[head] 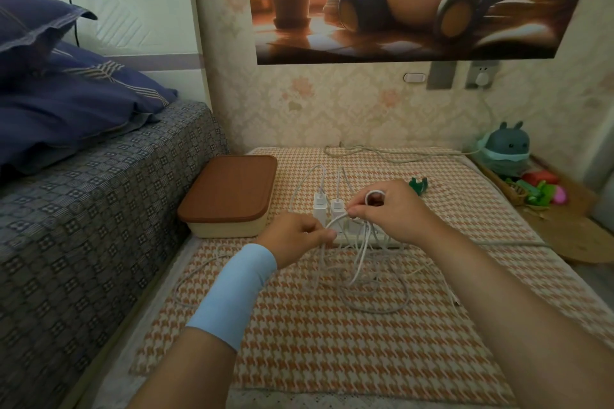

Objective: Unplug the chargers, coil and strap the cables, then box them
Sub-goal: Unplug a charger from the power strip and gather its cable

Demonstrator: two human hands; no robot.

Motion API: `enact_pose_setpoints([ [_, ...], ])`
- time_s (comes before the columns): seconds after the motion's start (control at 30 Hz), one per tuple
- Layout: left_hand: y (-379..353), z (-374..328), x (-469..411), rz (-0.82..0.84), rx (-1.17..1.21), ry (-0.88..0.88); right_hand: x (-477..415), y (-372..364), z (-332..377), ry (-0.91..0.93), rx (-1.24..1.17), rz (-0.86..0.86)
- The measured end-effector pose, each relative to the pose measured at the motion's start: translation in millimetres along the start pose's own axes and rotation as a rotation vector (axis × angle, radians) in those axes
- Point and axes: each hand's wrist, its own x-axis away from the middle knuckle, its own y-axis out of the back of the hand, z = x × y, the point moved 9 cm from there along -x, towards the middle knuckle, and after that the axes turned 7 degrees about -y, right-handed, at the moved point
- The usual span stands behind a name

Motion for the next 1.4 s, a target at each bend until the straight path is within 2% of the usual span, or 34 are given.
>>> enact_pose_setpoints([
  [0.13, -3, -8, 10, 0.133, 0.101, -0.007, 2, -3, 2, 0.010, -0.019, 0.052],
  [0.3, 2, -10, 8, 0.060, -0.013, -0.026, 6, -21, -3, -0.037, 0.185, 0.241],
  [0.37, 0, -11, 9, 0.066, -0.027, -0.041, 4, -22, -4, -0.048, 0.222, 0.193],
  [0.53, -12, -5, 23, 0.284, 0.105, -0.041, 2, -5, -2, -0.001, 0.113, 0.025],
  [0.7, -14, 2, 36, 0.344, 0.162, 0.107, 0, 8, -11, -0.031, -0.025, -0.067],
  [0.8, -16, -12, 37, 0.388, 0.125, 0.028, -1, 10, -11, -0.019, -0.019, -0.124],
  [0.87, -5, -4, 30, 0.263, -0.036, 0.006, -3, 3, -11, -0.006, 0.215, -0.059],
  [0.9, 6, 2, 27, 0.158, -0.161, 0.018, -3, -5, -14, -0.014, 0.470, 0.013],
  [0.97, 29, 9, 24, -0.053, -0.371, 0.042, 6, -25, -37, -0.143, 0.954, 0.253],
  [1.0, 37, 9, 25, -0.119, -0.410, 0.042, 14, -33, -49, -0.243, 1.051, 0.385],
  [1.07, 42, 7, 23, -0.137, -0.353, -0.012, 28, -44, -52, -0.325, 0.998, 0.531],
  [1.17, 34, -7, 21, -0.094, -0.034, -0.110, 16, -55, -11, -0.109, 0.670, 0.429],
  [1.27, 47, -18, 22, -0.267, 0.215, -0.164, 10, -62, 7, 0.013, 0.579, 0.333],
  [1.33, 64, -18, 27, -0.405, 0.374, -0.165, 11, -69, 0, -0.022, 0.472, 0.344],
  [1.4, 85, -11, 36, -0.571, 0.486, -0.141, 15, -74, -4, -0.105, 0.240, 0.391],
])
